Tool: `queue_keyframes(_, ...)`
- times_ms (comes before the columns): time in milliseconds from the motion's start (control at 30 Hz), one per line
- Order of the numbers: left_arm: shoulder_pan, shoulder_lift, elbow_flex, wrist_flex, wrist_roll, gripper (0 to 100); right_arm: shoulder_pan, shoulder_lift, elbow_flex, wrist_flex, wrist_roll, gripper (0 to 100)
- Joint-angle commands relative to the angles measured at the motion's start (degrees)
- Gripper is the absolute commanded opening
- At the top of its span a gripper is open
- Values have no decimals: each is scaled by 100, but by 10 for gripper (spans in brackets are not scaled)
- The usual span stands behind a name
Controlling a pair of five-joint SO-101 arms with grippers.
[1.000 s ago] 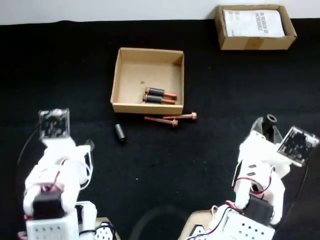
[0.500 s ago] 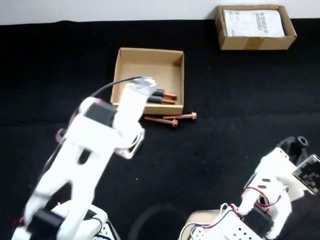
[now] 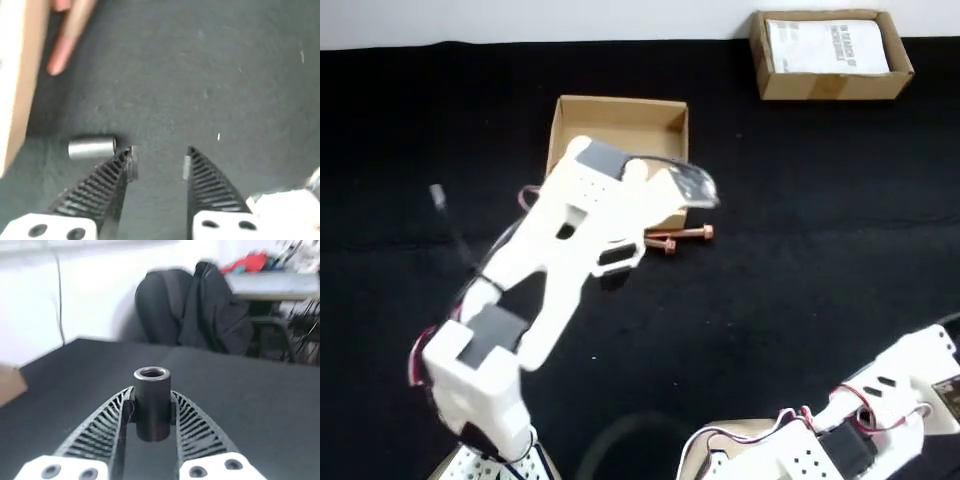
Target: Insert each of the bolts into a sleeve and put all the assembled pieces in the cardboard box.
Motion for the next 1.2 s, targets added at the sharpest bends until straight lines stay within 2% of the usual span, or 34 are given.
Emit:
queue_keyframes(0,163,576,-892,466,-1231,249,224,-92,312,-251,53,6)
queue_keyframes(100,180,1130,-1648,466,-1714,284,233,-92,277,-251,62,6)
queue_keyframes(333,145,2334,-3785,457,-2488,284,189,-92,268,-251,62,6)
queue_keyframes(600,286,3793,-5622,457,-2585,284,198,-92,259,-268,404,6)
queue_keyframes(833,444,4374,-5982,457,-2541,284,180,-92,303,-787,404,6)
queue_keyframes(1067,488,4532,-5921,448,-2242,284,171,-92,312,-778,404,6)
queue_keyframes(1167,312,5112,-5868,-97,-2233,283,207,-92,277,-778,404,6)
